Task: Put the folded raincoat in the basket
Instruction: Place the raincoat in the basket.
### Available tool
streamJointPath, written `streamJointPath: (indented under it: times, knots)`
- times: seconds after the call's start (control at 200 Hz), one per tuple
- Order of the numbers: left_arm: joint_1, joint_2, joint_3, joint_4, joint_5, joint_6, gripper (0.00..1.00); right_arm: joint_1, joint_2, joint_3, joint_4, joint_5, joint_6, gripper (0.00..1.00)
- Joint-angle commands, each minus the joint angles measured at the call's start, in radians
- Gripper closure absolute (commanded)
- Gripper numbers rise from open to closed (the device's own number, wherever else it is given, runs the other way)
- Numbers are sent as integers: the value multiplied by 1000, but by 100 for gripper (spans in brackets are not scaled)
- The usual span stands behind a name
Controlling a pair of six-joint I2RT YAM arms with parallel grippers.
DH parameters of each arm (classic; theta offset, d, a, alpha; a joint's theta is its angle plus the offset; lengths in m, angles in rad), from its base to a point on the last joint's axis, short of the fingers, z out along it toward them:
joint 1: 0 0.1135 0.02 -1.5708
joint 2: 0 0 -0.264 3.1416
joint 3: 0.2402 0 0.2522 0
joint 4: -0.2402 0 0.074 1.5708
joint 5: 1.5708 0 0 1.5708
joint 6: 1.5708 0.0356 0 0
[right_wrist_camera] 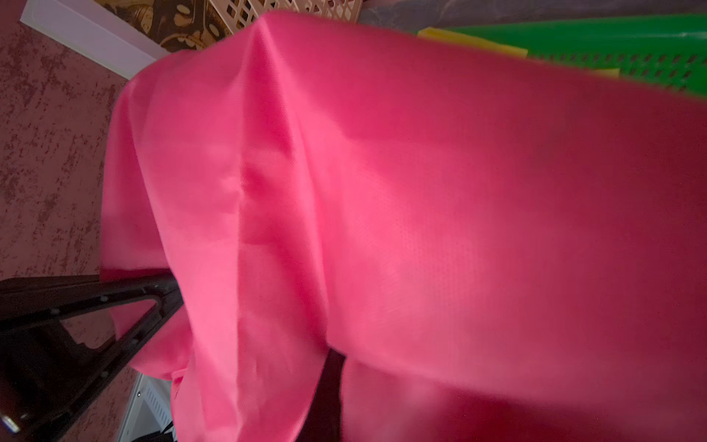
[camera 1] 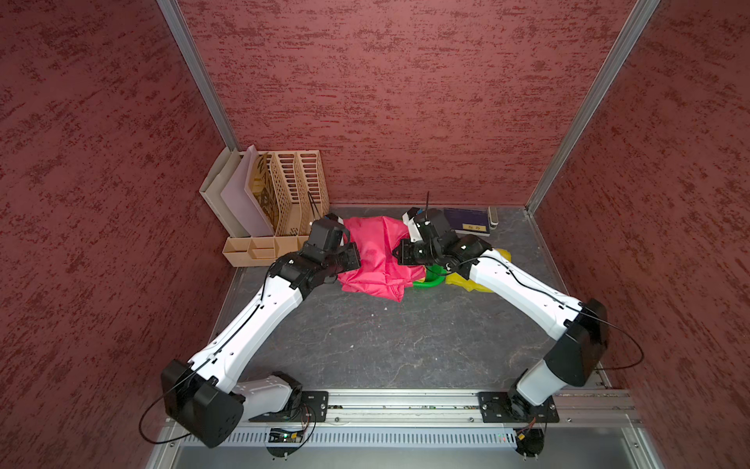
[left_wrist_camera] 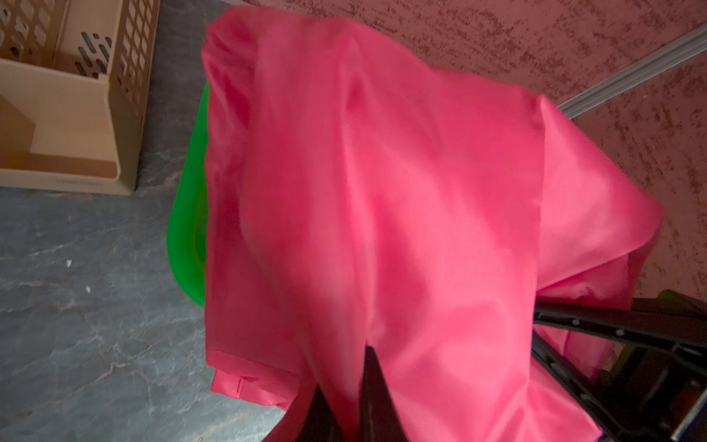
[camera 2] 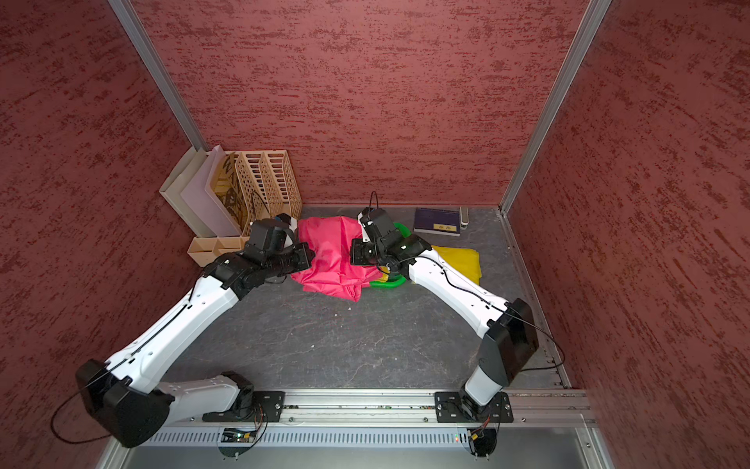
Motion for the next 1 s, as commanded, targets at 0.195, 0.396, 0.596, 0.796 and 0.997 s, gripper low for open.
streamJointPath:
  times: [0.195, 0.396, 0.596, 0.796, 0.997]
  knots:
    - [55, 258, 174, 188, 142, 107, 100, -128, 168, 98, 68, -124, -58, 100]
    - [84, 407, 216, 221, 194, 107, 100, -174, 271, 116, 63, -146, -61, 100]
    - [107, 473, 202, 228, 224, 98, 100, -198, 308, 71, 63, -129, -70, 100]
    - [112, 517, 202, 224, 227, 89, 89, -221, 341, 87, 66, -125, -97, 100]
    - [112, 495, 198, 199, 197, 98, 63, -223, 370, 123, 46, -126, -121, 54]
